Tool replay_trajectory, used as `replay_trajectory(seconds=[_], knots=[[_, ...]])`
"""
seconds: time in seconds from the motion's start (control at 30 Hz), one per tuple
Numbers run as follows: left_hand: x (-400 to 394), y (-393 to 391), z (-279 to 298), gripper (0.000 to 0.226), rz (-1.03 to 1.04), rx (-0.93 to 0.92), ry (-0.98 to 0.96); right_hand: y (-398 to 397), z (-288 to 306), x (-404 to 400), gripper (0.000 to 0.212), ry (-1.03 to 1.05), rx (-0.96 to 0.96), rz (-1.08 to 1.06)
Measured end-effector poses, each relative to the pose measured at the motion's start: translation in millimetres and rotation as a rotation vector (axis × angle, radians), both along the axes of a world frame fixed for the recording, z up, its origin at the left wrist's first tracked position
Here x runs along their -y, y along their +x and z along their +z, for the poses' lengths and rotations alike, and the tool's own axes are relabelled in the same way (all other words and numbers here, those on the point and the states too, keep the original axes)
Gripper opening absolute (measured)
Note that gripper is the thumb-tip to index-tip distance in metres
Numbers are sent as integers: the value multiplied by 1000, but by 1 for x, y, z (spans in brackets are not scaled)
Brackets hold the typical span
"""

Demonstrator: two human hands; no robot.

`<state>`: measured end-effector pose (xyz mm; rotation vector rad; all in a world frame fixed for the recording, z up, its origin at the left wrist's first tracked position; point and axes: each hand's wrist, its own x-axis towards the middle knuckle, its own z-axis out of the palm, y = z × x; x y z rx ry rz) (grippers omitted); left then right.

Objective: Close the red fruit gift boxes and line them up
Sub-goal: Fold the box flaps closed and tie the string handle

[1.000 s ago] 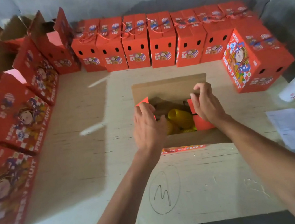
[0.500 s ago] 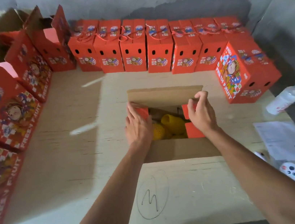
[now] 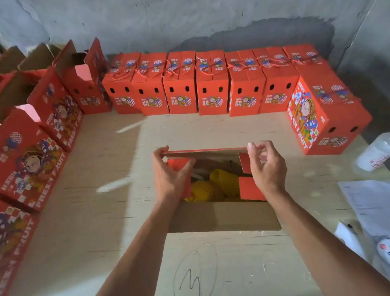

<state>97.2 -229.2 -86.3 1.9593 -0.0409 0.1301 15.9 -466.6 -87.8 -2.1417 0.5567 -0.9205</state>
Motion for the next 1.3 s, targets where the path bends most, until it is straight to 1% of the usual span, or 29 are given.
replay_trajectory(seconds=[0.1,0.17,0.2,0.27,0.33,0.4,0.5,0.53,0.57,0.63,0.7,0.87,1.0,1.17,1.3], knots=[[0,-6,6,70,17,-51,-139,-4,-1,2,45,47,-11,49],[0,-5,9,56,49,-72,-250,-10,-4,6,44,80,-63,104],[0,-4,11,48,60,-78,-266,-14,-5,9,45,105,-91,144],[-1,-1,11,35,45,-75,-179,-21,-7,14,46,141,-133,218],[-2,0,10,29,8,-56,-83,-26,-8,18,46,146,-159,278],[-3,1,8,28,-25,-57,-61,-30,-10,23,48,119,-171,337],[-8,4,6,20,-102,-104,-52,-35,-16,28,48,68,-184,425],[-11,5,5,20,-135,-116,-35,-36,-18,30,49,46,-180,441],[-14,4,6,26,-174,-127,-8,-36,-19,32,49,27,-179,449],[-18,4,6,45,-247,-136,59,-32,-18,37,49,21,-183,461],[-23,4,2,57,-305,-123,124,-29,-18,42,48,-2,-177,476],[-28,4,-10,66,-371,-79,294,-30,-26,43,43,-93,-79,444],[-31,10,-13,76,-378,-104,312,-30,-29,41,39,-187,-3,406],[-34,18,-13,67,-340,-90,309,-29,-27,39,38,-259,-16,411],[-41,18,-12,57,-416,-29,377,-34,-25,38,41,-263,-39,429]])
